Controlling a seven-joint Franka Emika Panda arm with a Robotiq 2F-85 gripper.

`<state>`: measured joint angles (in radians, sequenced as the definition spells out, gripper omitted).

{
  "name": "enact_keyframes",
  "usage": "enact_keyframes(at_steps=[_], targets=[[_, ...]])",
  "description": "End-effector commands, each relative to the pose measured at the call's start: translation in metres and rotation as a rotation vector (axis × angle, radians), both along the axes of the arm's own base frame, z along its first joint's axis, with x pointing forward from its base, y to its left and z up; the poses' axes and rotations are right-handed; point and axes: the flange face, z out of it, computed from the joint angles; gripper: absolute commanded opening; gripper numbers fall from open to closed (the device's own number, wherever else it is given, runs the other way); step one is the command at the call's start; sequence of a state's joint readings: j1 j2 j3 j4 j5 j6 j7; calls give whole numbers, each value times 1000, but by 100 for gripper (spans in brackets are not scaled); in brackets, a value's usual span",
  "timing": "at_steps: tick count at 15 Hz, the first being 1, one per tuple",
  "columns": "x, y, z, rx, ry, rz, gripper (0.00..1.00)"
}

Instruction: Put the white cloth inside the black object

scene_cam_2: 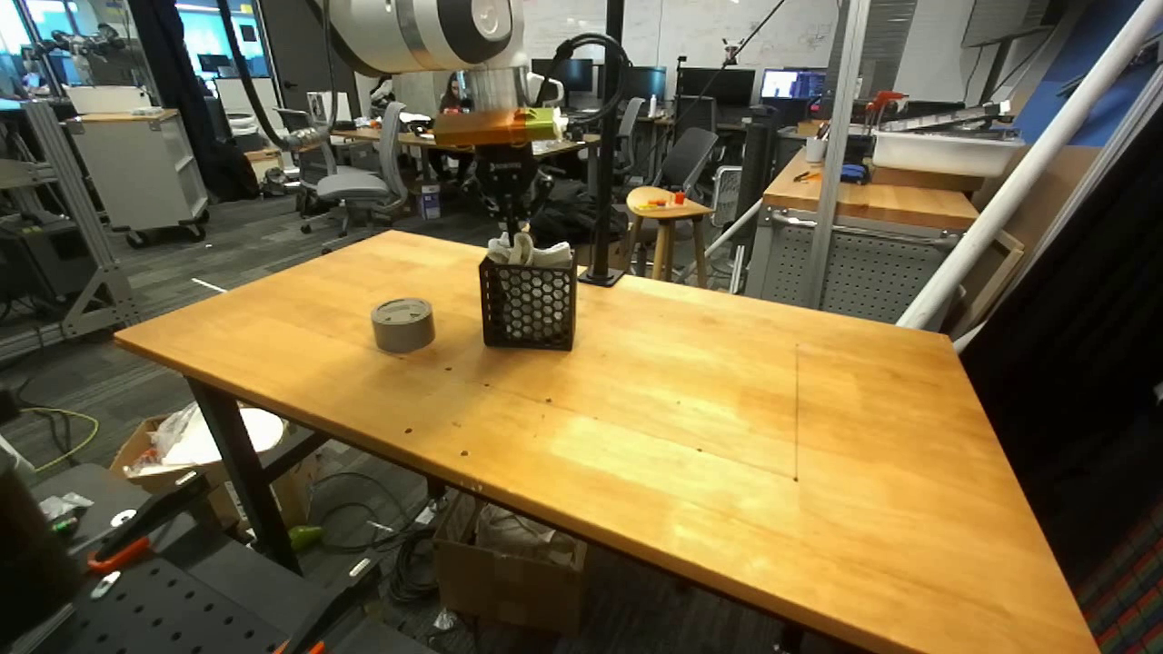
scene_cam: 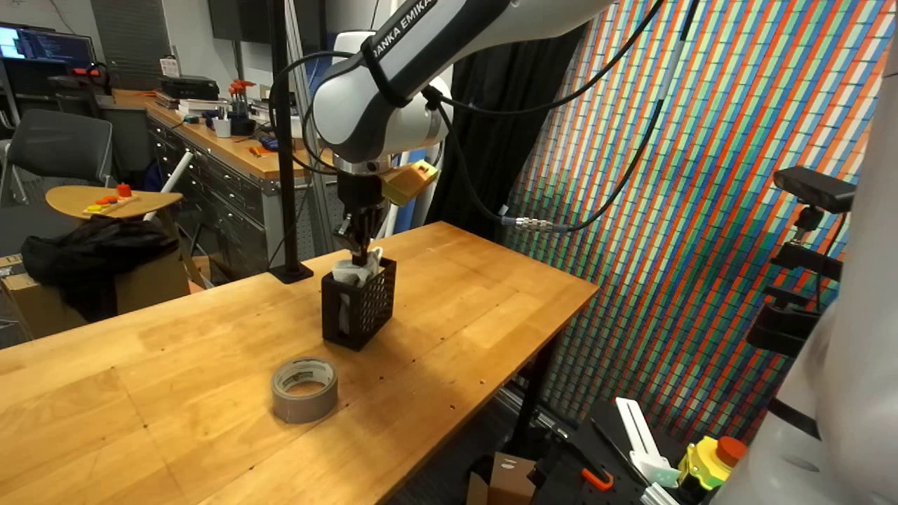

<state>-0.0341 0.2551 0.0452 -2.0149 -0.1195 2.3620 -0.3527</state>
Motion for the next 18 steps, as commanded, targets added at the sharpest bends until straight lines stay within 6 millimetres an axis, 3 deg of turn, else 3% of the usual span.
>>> enact_keyframes(at_steps=[1, 14, 18], targets=[[8, -11, -1, 35, -22, 5, 5], [25, -23, -40, 74, 48, 49, 4], [29, -24, -64, 90, 88, 71, 3]])
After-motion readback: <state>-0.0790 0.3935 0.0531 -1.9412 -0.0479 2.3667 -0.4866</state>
